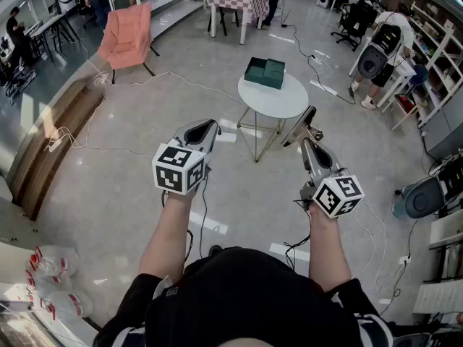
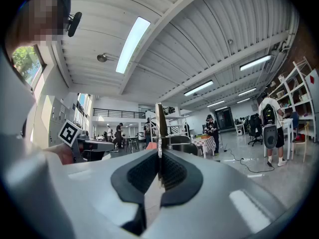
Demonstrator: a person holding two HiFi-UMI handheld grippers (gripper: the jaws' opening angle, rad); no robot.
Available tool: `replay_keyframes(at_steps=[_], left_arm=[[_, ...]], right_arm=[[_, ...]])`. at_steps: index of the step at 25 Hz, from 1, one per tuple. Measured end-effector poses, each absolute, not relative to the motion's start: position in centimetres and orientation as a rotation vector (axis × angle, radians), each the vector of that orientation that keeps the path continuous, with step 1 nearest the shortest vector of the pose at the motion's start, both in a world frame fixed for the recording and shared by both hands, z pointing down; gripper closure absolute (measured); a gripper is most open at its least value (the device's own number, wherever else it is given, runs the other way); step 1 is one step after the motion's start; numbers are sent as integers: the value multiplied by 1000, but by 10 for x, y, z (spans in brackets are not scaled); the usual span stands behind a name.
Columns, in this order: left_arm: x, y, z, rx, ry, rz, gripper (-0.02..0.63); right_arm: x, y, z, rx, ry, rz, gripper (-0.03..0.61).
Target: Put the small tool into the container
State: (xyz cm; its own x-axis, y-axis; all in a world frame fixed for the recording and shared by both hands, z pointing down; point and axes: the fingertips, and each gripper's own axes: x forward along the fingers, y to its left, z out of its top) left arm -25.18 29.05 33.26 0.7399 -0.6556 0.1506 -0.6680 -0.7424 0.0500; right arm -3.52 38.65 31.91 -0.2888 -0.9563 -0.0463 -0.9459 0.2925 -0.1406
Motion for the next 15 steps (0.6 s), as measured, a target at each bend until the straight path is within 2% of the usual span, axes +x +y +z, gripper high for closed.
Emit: replay_keyframes(at_steps=[8,15], left_arm=[[-270,284,335,2838,-1030,161,601],[-272,285,358,2821,-989,197,601]], right_arm=[[-66,382,315,-1710,2402,-196,568],[-57,392,325,-1768,2345,-253,568]])
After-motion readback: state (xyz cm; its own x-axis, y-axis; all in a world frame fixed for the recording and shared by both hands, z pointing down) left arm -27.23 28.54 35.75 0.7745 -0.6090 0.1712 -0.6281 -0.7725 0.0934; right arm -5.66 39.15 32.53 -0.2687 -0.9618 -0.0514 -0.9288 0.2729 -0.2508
